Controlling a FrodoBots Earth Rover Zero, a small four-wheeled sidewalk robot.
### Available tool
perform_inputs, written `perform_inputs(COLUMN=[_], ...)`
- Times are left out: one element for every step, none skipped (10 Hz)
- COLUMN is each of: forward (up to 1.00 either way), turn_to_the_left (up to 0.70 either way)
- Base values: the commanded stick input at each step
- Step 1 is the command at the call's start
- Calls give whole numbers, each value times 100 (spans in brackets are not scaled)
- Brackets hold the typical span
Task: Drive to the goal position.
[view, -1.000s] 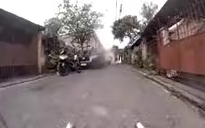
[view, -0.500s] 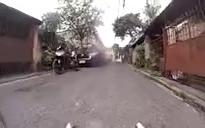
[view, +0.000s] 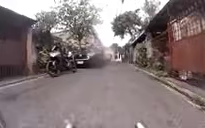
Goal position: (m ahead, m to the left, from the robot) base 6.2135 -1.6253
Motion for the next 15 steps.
perform_inputs(forward=[95, 96, 95, 95, 95, 95, 95, 95, 95, 95, 95, 94, 93, 84, 78], turn_to_the_left=[0, 0, 0, 0, 0, 0, 0, 0, 0, 0, 0, 0, 0, 0, 0])
